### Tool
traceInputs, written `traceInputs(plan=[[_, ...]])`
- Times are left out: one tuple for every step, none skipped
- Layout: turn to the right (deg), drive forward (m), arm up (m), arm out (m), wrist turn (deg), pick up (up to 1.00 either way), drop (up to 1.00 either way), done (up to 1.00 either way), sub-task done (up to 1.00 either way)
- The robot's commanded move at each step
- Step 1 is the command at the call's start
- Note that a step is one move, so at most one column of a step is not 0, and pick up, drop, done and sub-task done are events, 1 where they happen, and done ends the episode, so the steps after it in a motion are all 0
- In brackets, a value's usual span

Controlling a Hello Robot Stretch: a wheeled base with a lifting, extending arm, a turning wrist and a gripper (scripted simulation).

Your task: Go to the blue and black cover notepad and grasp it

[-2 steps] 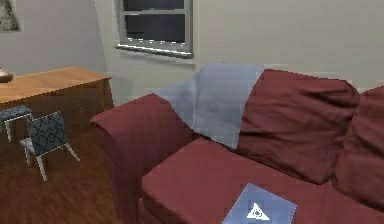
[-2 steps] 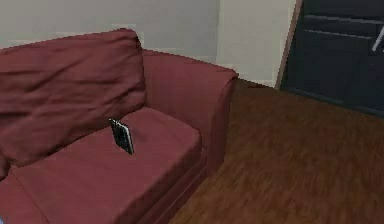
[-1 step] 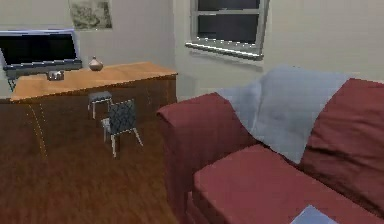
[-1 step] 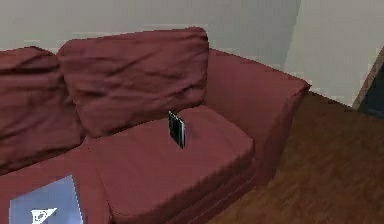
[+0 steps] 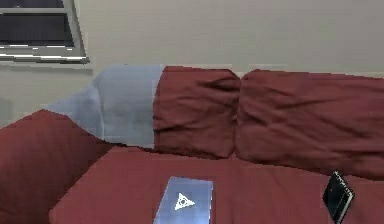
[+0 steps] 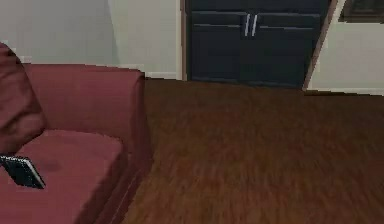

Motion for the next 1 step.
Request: traceInputs(plan=[[45.0,0.0,0.0,0.0,0.0,0.0,0.0,0.0,0.0]])
